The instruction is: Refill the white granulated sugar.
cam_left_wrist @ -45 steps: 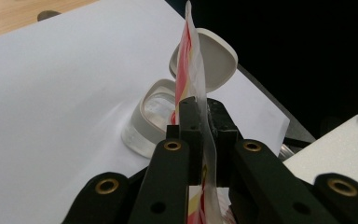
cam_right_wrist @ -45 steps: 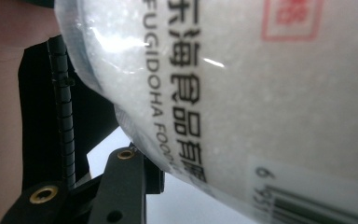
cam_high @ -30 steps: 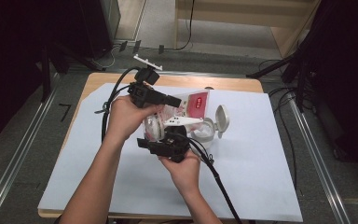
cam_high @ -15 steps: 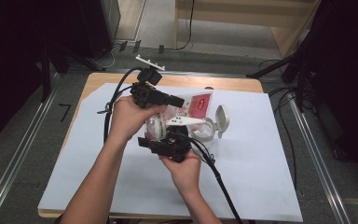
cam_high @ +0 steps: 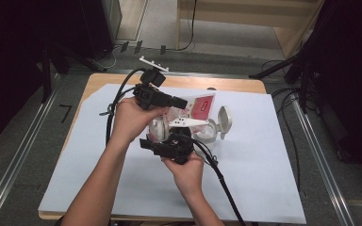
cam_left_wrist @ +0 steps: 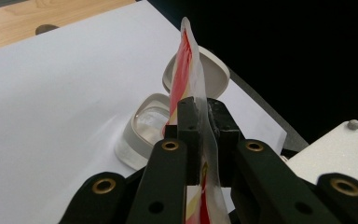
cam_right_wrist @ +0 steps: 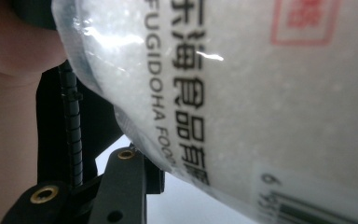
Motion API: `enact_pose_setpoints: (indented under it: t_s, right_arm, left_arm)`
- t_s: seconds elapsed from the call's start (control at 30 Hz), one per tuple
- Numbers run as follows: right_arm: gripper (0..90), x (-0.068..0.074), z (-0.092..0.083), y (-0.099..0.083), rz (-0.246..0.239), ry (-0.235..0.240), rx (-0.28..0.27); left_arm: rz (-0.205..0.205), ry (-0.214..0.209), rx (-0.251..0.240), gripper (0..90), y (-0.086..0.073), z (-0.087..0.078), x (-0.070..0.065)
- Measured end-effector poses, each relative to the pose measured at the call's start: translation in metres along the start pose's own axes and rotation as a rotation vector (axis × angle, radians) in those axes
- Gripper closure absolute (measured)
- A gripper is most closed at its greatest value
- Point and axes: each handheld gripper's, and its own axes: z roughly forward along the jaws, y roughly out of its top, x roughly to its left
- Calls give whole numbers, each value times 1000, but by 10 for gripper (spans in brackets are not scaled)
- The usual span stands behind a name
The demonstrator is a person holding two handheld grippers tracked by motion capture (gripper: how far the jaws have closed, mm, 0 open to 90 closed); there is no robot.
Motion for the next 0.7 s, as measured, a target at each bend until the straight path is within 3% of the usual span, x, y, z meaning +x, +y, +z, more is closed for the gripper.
enact_pose_setpoints:
  t_s: [0.7]
  right_arm:
    - [626, -1, -3, -1, 6, 3, 1]
  left_arm:
    - [5, 7, 0, 863, 0, 2, -4]
